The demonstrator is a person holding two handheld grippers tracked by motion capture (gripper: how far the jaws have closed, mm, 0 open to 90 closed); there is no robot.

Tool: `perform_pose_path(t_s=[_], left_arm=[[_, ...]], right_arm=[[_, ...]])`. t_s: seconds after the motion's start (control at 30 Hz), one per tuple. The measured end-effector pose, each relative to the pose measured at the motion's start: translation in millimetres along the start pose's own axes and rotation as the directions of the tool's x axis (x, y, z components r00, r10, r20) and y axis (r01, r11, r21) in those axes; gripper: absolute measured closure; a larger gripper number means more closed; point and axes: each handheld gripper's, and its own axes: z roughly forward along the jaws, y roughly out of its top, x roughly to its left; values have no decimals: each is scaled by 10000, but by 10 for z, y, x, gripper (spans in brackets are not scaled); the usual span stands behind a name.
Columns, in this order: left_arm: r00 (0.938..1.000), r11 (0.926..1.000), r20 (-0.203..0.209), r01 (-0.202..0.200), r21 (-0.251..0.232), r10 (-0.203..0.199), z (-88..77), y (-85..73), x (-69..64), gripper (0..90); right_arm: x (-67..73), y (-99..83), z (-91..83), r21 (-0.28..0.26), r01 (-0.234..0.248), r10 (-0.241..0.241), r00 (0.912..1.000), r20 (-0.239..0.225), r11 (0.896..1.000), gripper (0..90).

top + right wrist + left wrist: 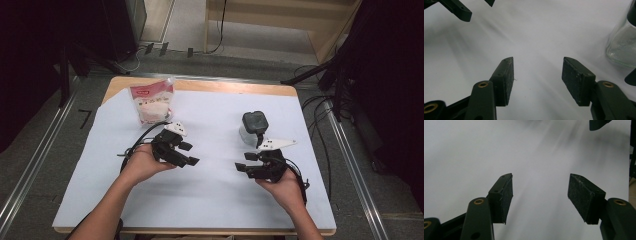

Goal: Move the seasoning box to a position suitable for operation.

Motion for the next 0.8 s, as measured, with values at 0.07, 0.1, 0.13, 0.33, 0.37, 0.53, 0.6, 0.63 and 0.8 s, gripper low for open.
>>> perform_pose_path(t_s=[0.07,0.1,0.13,0.33,0.37,0.53,0.6,0.63,0.8], left_arm=[[10000,10000,34,19,-21,-19,-7,-1,3,371],[10000,10000,13,6,-6,-6,-8,-2,4,371],[10000,10000,3,-7,21,7,-9,-3,6,371],[10000,10000,47,23,-92,-22,-16,-8,7,369],[10000,10000,47,23,-92,-22,-16,-8,7,368],[10000,9998,-12,-40,-194,40,-39,-10,10,359],[10000,9998,-8,-26,-221,26,-46,-11,13,356],[10000,9997,20,5,-242,-5,-48,-12,14,353],[10000,9993,8,81,-356,-80,-80,-6,14,348]], right_arm=[[-1,-6,-3,24,-35,35,10000,91,10000,434],[-4,-10,-4,-13,-54,54,10000,66,10000,434],[-5,-19,-6,-82,18,-17,10000,95,10000,434],[-10,-37,-29,-338,153,-146,9997,204,9993,444],[-9,-39,-32,-335,147,-142,9998,171,9993,444],[-14,-39,-81,-475,421,-403,9985,377,9980,417],[-18,-38,-118,-605,404,-371,9978,549,9974,398],[-24,-37,-136,-658,334,-294,9977,612,9973,396],[-82,-29,-209,-1017,32,77,9942,1069,9948,341]])
